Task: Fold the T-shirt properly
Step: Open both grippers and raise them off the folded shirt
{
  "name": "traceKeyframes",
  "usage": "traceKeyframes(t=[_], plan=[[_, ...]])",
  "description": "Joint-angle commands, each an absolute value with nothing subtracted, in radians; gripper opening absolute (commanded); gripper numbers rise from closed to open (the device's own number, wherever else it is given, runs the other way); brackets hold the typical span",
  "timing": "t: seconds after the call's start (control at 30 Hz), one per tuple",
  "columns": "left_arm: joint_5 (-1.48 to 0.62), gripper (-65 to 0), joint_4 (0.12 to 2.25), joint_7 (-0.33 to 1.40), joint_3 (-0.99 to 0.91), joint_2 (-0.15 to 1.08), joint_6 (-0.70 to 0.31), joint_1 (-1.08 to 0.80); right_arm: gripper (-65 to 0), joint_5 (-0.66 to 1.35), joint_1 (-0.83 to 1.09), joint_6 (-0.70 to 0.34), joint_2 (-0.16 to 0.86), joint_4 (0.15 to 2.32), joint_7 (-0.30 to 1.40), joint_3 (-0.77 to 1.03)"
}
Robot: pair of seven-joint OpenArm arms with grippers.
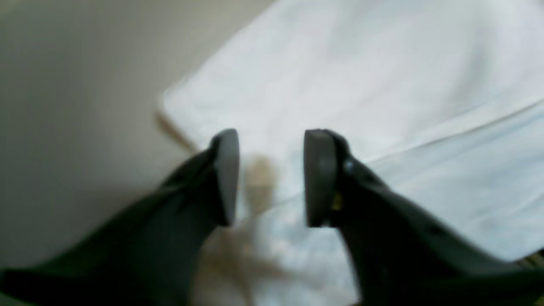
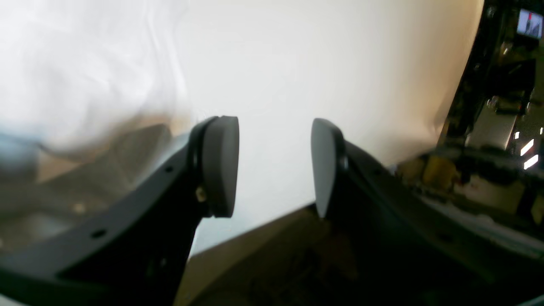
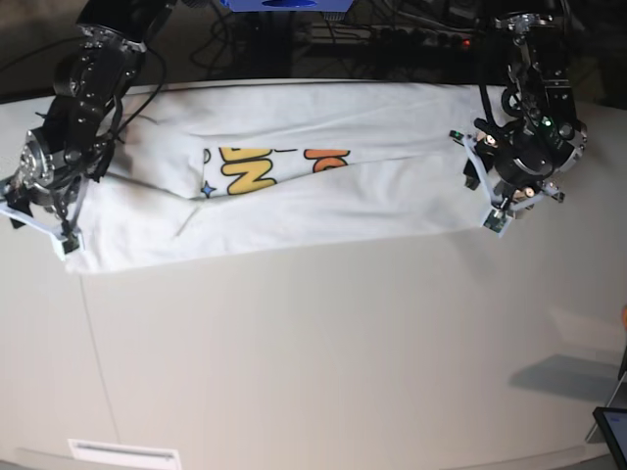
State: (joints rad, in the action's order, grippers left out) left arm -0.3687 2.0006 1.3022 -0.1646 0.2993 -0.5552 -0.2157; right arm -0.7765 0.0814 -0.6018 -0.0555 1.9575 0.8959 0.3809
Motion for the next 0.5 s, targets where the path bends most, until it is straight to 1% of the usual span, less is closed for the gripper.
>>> traceKeyframes(t=[0.0,0.03,0.07,0.1,0.13,0.17,0.23,0.37,0.47], plan=[[-0.361,-51.6,2.018,1.270,-0.173,0.300,-0.561,-0.222,-40.5,-0.785,0.088,-0.596,-0.053,1.983,0.854,0.386],[-0.357,-62.3,2.015,1.227,-0.173,0.286,-0.561,-0.229,-44.7,-0.776,0.108,-0.596,-0.061,1.988,0.811,0.381],[-0.351,-65.0,2.009,1.182,-0.171,0.274,-0.561,-0.236,-51.1,-0.754,0.125,-0.596,-0.073,1.991,0.760,0.381],[-0.351,-65.0,2.006,1.139,-0.176,0.268,-0.561,-0.255,-57.9,-0.728,0.139,-0.596,-0.077,1.991,0.716,0.386],[-0.351,-64.5,2.006,1.092,-0.176,0.260,-0.561,-0.277,-63.0,-0.699,0.153,-0.596,-0.081,1.991,0.680,0.387],[-0.351,-65.0,2.006,1.033,-0.176,0.251,-0.559,-0.295,-65.0,-0.661,0.176,-0.596,-0.081,1.989,0.651,0.390],[-0.351,-65.0,1.994,0.911,-0.176,0.231,-0.558,-0.334,-63.8,-0.561,0.217,-0.596,-0.082,1.989,0.601,0.401],[-0.351,-65.0,1.985,0.710,-0.176,0.225,-0.556,-0.404,-64.1,-0.349,0.266,-0.596,-0.082,1.988,0.547,0.475],[-0.351,-65.0,1.983,0.607,-0.177,0.209,-0.547,-0.444,-64.1,-0.291,0.275,-0.596,-0.079,1.977,0.550,0.519]])
